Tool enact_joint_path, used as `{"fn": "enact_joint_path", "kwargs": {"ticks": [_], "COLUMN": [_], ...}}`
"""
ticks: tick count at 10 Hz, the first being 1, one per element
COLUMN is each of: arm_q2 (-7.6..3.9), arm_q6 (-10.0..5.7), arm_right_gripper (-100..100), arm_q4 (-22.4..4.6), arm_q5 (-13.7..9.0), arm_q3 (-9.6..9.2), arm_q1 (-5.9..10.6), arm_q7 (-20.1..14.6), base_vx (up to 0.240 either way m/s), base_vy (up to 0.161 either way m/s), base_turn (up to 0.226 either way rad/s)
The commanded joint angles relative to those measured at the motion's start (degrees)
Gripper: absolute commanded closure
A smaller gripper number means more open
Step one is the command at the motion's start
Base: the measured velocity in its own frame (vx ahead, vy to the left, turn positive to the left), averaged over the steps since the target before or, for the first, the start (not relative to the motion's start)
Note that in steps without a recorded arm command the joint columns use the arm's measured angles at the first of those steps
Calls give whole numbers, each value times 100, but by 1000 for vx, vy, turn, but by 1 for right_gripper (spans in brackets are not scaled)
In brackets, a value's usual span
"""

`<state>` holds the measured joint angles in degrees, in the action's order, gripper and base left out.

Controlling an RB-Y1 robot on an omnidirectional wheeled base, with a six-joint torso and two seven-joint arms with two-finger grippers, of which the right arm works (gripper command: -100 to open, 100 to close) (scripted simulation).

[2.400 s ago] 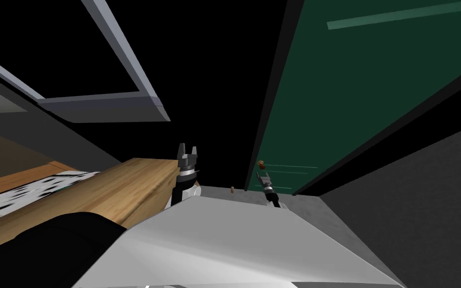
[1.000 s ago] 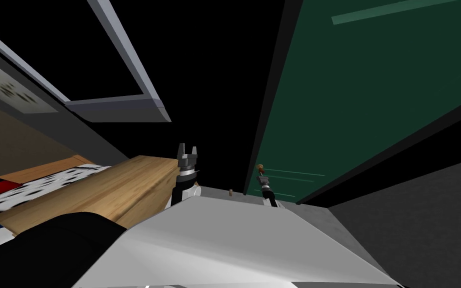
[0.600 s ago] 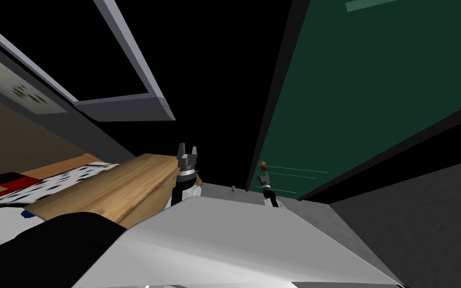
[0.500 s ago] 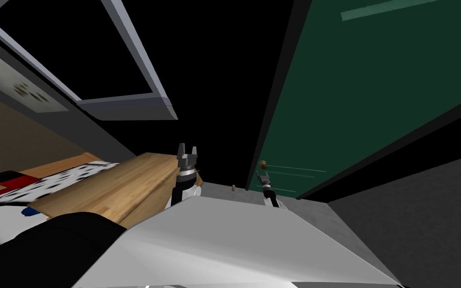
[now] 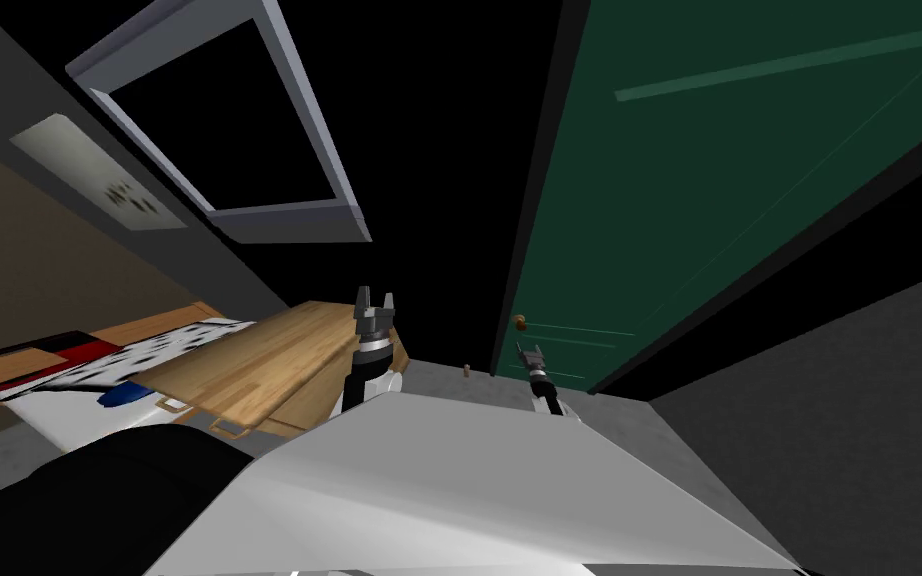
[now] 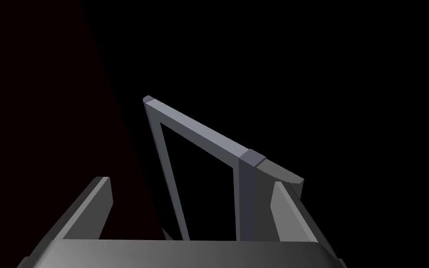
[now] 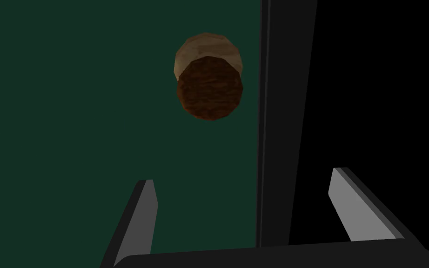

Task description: Pull the door open

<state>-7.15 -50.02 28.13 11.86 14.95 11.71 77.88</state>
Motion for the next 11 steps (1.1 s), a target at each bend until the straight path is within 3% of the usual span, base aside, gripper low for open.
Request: {"fn": "enact_joint_path", "kwargs": {"ticks": [1,3,4,5,6,7,8,9,10,11], "arm_q2": [-135,-195,-323,-323,-453,-453,-453,-575,-575,-575], "arm_q6": [-10,-35,-89,-89,-143,-143,-143,-193,-193,-193], "arm_right_gripper": [-100,-100,-100,-100,-100,-100,-100,-100,-100,-100], "arm_q4": [32,3,-62,-62,-127,202,-127,-188,103,-167], "arm_q5": [-112,-160,-262,-262,-365,-365,-365,-462,-462,-462], "arm_q3": [157,224,366,366,512,512,512,647,647,647], "arm_q1": [-95,-120,-173,-173,-227,-227,-227,-277,-277,-277], "arm_q7": [-49,-64,-94,-94,-125,-125,-125,-154,-154,-154], "base_vx": [93,106,99,84,96,69,21,50,59,32], "base_vy": [-3,4,-6,-6,-2,-12,-7,-2,-16,-11], "base_turn": [359,162,265,150,268,112,-8,266,149,-5]}}
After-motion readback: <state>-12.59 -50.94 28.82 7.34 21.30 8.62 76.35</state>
